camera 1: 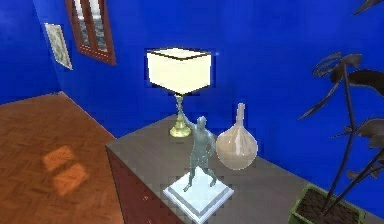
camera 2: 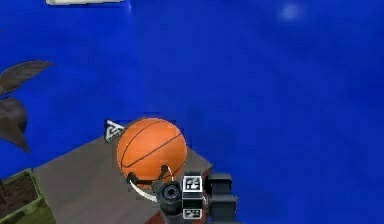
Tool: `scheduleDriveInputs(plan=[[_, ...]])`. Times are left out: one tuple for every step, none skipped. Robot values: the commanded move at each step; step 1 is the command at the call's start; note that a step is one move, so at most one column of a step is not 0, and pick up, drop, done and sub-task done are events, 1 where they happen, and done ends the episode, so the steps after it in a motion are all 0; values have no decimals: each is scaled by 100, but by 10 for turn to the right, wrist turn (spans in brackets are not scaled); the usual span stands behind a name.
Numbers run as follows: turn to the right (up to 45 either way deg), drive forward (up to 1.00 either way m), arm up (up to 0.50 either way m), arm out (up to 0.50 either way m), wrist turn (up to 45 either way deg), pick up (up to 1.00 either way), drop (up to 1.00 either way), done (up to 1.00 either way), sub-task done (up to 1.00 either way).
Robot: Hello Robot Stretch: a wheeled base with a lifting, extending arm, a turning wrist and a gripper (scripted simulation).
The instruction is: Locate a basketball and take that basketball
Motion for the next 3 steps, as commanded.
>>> scheduleDriveInputs(plan=[[0,0,0,0,0,100,0,0,0],[0,0,10,0,0,0,0,0,0],[0,0,0,0,0,0,0,100,0]])
